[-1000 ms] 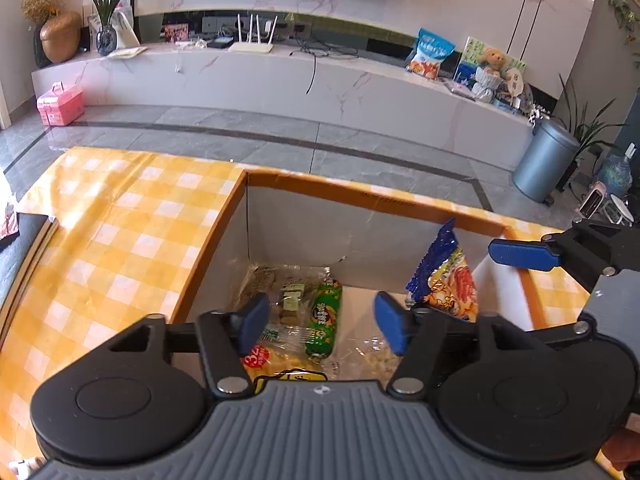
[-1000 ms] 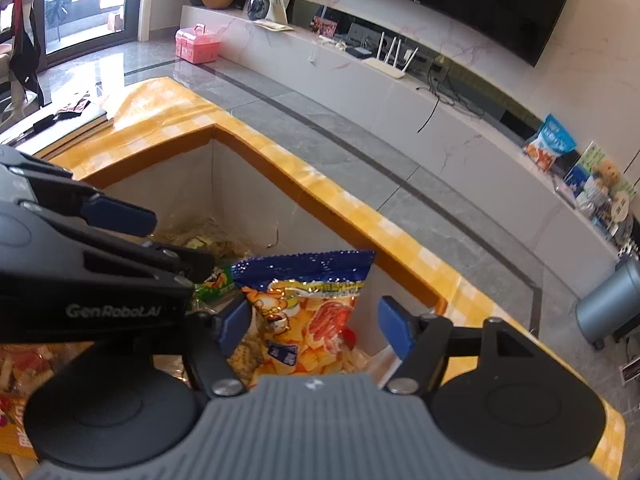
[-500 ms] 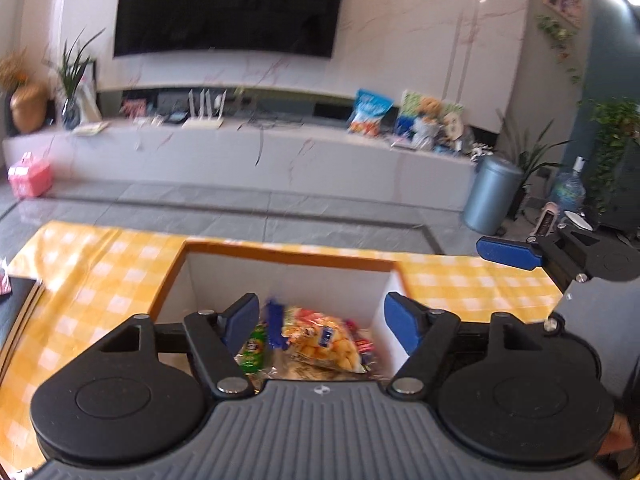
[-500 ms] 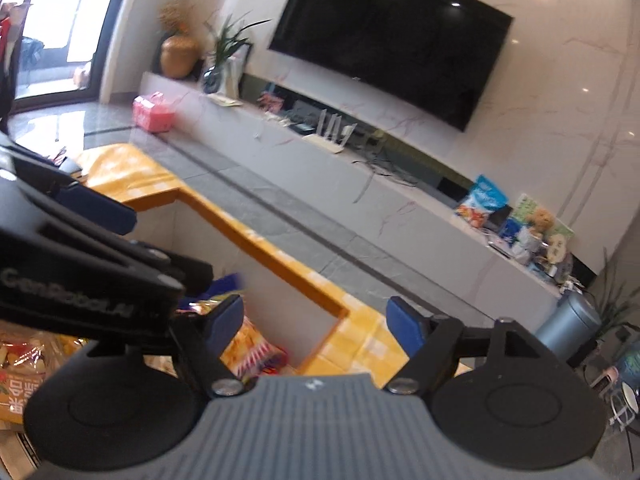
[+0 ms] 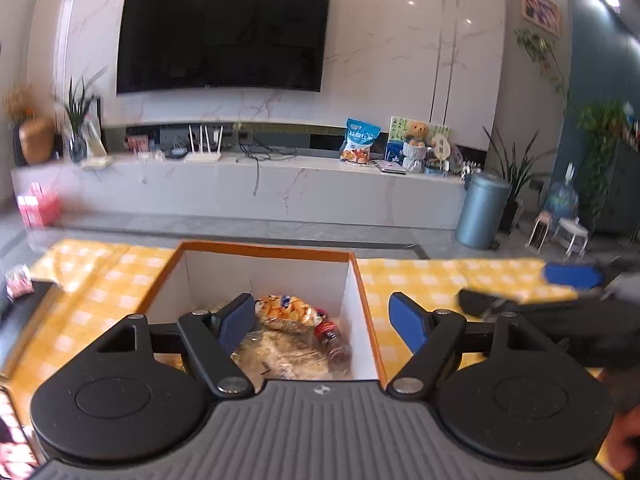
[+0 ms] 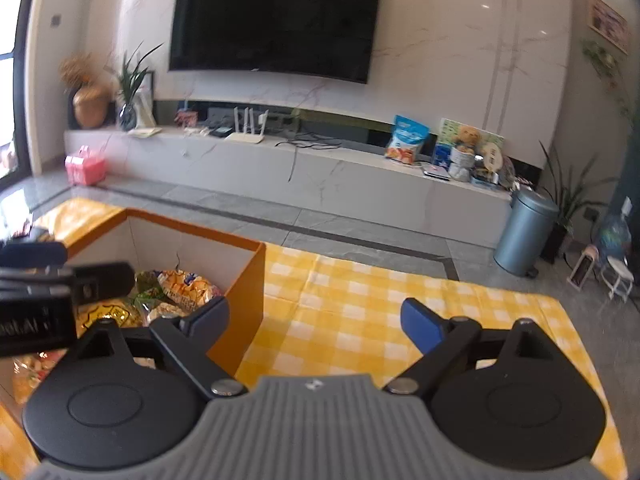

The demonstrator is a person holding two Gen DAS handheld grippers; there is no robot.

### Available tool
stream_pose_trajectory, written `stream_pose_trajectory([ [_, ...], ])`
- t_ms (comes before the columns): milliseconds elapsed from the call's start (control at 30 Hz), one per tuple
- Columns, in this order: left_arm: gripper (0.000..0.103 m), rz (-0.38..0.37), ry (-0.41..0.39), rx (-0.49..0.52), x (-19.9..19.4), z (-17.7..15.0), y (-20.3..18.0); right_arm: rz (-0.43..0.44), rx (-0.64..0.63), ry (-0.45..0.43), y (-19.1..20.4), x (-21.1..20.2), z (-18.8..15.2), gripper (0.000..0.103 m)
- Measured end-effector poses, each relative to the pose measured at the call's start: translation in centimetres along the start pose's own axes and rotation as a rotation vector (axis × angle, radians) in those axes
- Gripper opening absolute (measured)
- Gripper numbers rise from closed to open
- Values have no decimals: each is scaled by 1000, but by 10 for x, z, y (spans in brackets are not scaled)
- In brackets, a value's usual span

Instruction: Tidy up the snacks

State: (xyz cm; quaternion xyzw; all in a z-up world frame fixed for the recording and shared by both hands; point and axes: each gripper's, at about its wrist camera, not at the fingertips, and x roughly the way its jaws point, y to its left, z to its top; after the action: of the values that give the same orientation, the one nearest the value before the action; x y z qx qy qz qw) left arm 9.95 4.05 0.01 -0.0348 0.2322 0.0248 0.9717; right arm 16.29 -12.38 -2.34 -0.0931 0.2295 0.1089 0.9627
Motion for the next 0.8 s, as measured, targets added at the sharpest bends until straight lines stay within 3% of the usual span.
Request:
stream_pose_trajectory([
  [200,92,17,13,102,-22,-10,-20,-56,119,-22,-18,-50,-15,98],
  [433,96,14,75,27,-39,-24,-26,-24,163,8,-27,-86,-33,98],
  [533,96,57,134,19,-43,-29,-29,-5,158,28,-25,-97,-41,98],
  [800,96,81,203,29,-53,-45,-32,32,159,85,-17,-107,-53,98],
])
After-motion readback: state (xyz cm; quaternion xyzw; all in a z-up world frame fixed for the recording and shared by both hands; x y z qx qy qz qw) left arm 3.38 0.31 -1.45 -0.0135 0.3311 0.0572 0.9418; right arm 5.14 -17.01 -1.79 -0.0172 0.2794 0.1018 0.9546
